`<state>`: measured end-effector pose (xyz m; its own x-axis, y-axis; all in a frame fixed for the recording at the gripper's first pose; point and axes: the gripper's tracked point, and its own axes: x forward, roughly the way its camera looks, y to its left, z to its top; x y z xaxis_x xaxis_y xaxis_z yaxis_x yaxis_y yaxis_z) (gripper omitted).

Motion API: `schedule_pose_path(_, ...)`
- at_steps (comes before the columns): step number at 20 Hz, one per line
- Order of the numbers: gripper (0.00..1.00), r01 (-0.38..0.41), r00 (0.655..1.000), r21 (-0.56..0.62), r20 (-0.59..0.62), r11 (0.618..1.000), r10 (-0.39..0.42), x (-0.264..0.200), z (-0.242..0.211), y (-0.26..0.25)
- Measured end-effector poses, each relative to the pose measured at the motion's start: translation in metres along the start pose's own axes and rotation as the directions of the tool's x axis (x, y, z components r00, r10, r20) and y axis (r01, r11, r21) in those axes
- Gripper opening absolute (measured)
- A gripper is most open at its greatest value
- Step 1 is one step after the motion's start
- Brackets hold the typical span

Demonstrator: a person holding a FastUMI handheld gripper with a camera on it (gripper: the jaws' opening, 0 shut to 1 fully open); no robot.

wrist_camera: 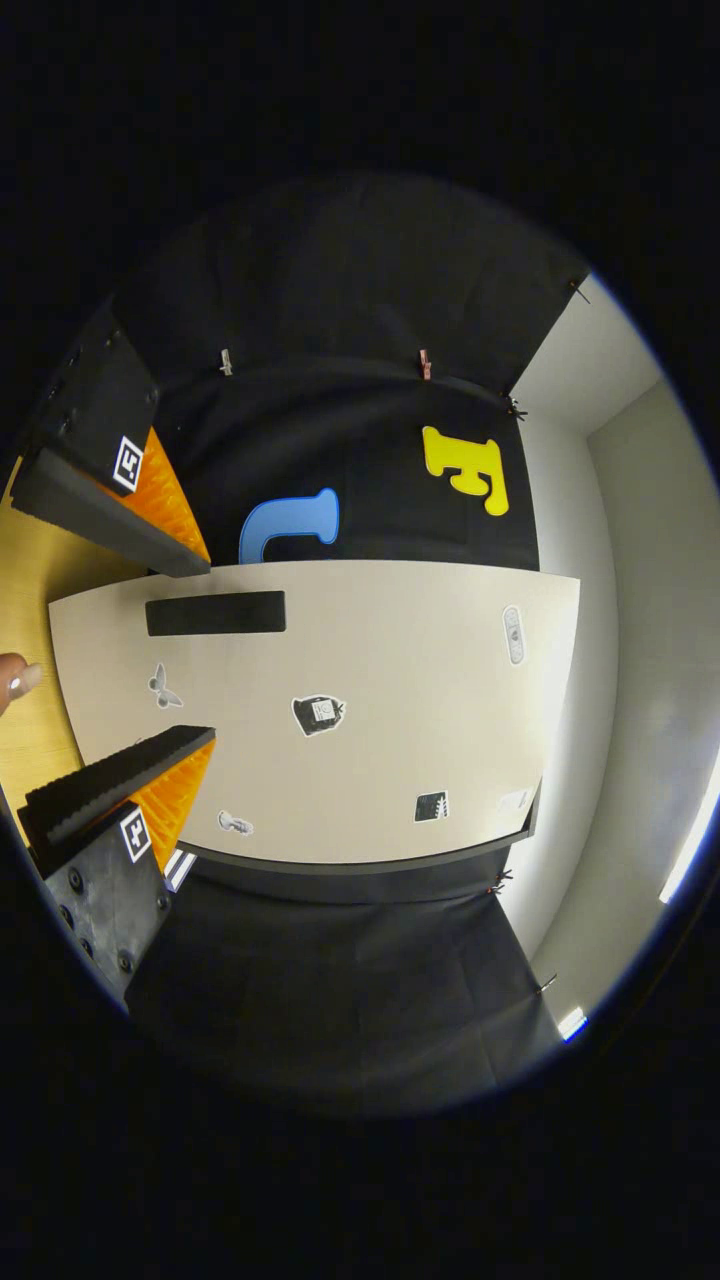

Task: Open the shoe cabinet door, grab the shoes and put them into the shoe cabinet, then close the shoe cabinet door.

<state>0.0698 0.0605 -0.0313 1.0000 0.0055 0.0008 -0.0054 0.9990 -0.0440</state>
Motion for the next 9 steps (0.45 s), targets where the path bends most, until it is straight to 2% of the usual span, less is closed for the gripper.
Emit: schedule_pose_path(9,0.98,0.033,0.999,0.006,-0.008,0.999,-0.033,-0.0002,-0.0078,-0.0021)
